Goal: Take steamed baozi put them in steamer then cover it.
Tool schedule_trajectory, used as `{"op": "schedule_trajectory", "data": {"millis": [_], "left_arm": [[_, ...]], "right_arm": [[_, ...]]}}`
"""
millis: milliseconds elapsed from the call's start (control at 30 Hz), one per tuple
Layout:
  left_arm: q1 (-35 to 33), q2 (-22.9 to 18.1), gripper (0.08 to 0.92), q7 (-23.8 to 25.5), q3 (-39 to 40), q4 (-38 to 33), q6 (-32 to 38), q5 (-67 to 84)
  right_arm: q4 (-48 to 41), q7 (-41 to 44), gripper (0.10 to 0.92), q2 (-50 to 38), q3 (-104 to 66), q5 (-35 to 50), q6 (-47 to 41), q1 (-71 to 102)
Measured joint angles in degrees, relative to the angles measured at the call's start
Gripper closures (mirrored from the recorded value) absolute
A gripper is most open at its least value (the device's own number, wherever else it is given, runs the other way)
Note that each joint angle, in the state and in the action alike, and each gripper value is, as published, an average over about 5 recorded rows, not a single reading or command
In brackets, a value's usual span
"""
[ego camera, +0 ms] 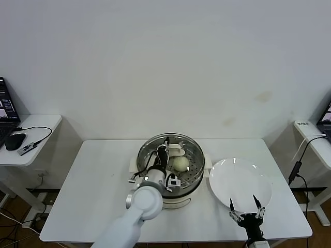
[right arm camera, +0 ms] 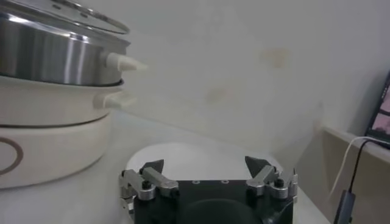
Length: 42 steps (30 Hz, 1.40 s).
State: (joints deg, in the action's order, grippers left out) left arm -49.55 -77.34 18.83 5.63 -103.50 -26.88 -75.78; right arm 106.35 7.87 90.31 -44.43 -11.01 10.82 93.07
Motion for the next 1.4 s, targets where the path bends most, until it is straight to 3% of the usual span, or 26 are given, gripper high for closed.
{"op": "schedule_trajectory", "data": {"millis": [900, 1000, 1400], "left_arm": [[-2.5, -2.4, 0.844, -0.6, -1.2, 0.8, 1.2, -2.9], [-2.9, -2.5, 0.802, -1.0, -1.4, 0.4, 1.3, -2.9], [-6.6, 0.1, 0.461, -1.8, -2.4, -5.5, 2.2, -1.7]], "right_arm": [[-0.5, 0.0, 0.203, 0.0, 0.6, -0.4, 0.3, 0.0], [-0.5, 0.0, 0.203, 0.0, 0.7, -0.5, 0.3, -0.1], [-0.6, -0.1, 0.203, 0.0, 0.9, -0.6, 0.1, 0.0]]}}
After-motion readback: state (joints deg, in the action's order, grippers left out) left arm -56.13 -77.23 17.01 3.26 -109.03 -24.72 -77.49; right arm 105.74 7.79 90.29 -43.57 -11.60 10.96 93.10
